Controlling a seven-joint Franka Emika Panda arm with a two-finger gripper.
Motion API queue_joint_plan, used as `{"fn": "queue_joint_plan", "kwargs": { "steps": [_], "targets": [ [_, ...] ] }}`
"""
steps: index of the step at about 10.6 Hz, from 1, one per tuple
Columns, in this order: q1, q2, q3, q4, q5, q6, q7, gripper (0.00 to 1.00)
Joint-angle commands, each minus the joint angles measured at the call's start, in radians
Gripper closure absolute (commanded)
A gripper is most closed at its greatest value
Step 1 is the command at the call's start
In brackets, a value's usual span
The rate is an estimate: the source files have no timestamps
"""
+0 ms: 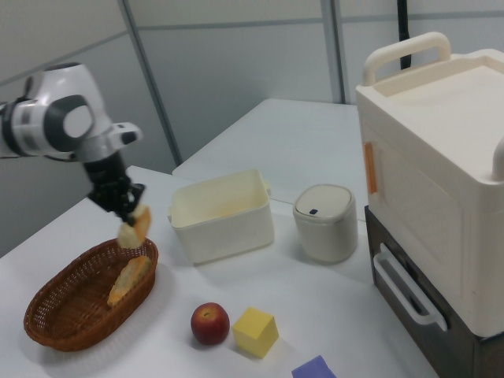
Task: Put the bread in the basket
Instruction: 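Carry the bread slice over the wicker basket and release it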
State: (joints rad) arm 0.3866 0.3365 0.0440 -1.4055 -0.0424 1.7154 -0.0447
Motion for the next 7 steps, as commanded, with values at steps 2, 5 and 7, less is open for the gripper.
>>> {"fn": "queue_joint_plan", "kwargs": {
  "steps": [2,5,7],
  "targets": [
    [0.167,-0.007,-0.016,-0.024,0.025,-0.007,0.034,0.98],
    [0.199,-0.008,-0.018,-0.023,0.010,-0.013,0.081,0.00],
    [0.184,-0.017,-0.033,-0.021,0.007,-0.016,0.082,0.00]
  ]
}}
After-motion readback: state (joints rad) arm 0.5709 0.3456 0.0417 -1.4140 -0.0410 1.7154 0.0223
